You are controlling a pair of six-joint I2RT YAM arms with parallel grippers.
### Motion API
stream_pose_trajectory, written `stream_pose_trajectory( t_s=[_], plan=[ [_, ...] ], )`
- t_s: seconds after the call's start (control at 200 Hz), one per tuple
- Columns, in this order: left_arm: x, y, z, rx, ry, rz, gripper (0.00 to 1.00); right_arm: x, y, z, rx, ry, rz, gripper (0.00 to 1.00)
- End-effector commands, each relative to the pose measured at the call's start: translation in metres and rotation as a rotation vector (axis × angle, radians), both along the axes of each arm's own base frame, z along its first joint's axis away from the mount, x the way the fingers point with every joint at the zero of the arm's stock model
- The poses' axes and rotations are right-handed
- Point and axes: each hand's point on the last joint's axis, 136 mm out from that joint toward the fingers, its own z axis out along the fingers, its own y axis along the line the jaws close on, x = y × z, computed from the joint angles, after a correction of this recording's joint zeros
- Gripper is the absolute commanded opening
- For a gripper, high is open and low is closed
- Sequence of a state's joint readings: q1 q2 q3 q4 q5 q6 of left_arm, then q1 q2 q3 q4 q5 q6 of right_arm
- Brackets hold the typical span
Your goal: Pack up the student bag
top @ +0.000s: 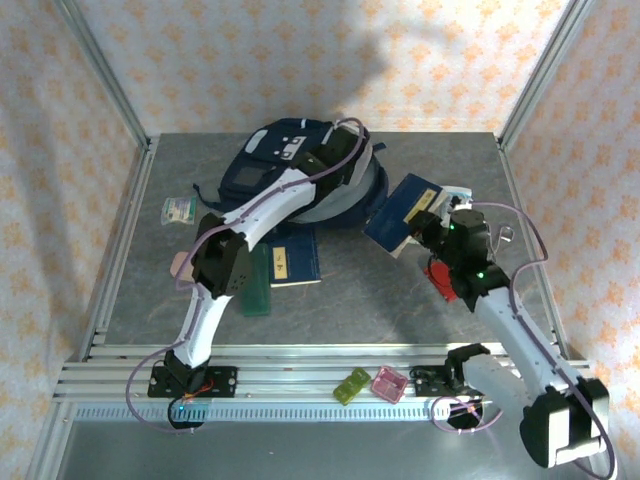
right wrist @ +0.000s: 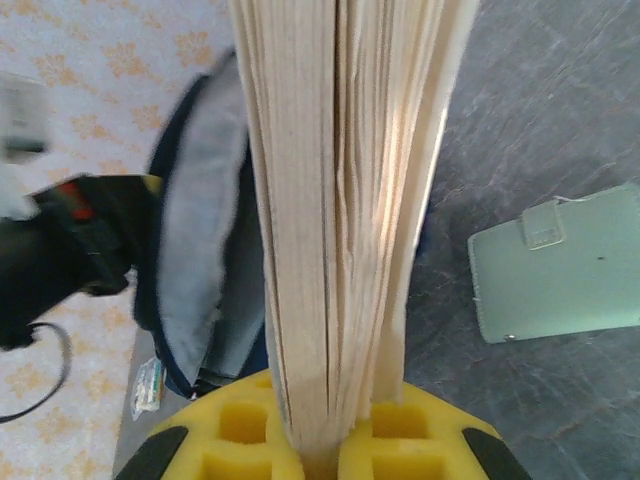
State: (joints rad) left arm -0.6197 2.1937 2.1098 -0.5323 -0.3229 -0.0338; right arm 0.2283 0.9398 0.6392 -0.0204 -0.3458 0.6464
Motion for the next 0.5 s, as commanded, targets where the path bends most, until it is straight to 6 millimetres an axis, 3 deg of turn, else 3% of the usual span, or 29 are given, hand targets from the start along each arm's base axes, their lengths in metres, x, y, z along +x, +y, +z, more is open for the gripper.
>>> stream_pose_trajectory(
  t_s=[0.0, 0.2, 0.491],
  plan=[
    [-0.006, 0.011, 0.074, -0.032, -0.143, 0.005, 0.00, 0.025, 0.019, 0.055, 0.099, -0.158, 0.058, 0.00],
    [-0.009, 0.025, 0.107, -0.060, -0.197, 0.016, 0.00, 0.054, 0.039, 0.063, 0.185, -0.173, 0.119, 0.00],
    [-0.020, 0.033, 0.150, -0.122, -0.288, 0.005, 0.00, 0.117, 0.087, 0.013, 0.311, -0.054, 0.286, 0.00]
  ],
)
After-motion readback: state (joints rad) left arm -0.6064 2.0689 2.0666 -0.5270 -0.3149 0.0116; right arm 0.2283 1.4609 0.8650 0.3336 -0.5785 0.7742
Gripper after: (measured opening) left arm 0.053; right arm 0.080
